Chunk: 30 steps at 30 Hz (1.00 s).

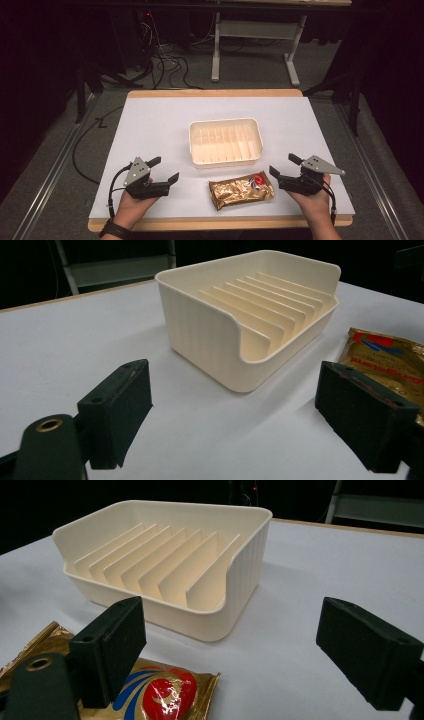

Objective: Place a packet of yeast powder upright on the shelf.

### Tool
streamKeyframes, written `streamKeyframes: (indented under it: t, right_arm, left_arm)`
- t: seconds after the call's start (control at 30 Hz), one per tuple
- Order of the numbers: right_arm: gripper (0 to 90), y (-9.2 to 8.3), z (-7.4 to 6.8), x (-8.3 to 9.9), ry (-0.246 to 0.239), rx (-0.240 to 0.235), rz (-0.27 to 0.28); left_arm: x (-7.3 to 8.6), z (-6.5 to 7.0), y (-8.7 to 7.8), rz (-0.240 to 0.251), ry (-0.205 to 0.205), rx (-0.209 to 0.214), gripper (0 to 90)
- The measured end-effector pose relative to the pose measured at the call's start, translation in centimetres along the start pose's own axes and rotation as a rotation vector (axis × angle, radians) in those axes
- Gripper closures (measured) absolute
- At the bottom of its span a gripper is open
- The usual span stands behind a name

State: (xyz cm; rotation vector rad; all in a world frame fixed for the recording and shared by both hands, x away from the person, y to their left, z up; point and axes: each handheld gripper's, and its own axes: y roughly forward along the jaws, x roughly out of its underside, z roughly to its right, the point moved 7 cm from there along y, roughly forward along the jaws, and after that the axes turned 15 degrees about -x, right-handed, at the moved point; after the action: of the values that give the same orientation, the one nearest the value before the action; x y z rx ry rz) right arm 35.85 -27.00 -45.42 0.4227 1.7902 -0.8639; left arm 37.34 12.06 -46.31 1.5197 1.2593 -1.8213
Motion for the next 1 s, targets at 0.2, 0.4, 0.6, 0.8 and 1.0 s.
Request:
streamKeyframes:
  t: [0.2,0.4,0.6,0.8,1.0]
  right_arm:
    - [12.9,-0.1,0.1,0.0,0.006,0.002,-0.003]
    - [12.9,-0.1,0.1,0.1,0.009,0.004,-0.005]
    - [13.4,-0.1,0.1,0.2,0.015,0.002,-0.003]
    - [15.6,-0.1,-0.2,0.8,0.05,-0.014,-0.023]
    - [17.0,-0.1,-0.5,1.4,0.078,-0.022,-0.048]
  left_arm:
    - [0.0,0.0,0.0,0.001,0.0,0.0,14.9]
    - [0.0,0.0,0.0,0.003,-0.002,-0.001,14.6]
    - [0.0,0.0,0.0,0.004,-0.001,-0.004,14.6]
    - [-0.1,0.0,0.0,0.007,-0.002,-0.008,14.7]
    - [-0.4,0.1,0.3,0.013,0.001,-0.003,14.9]
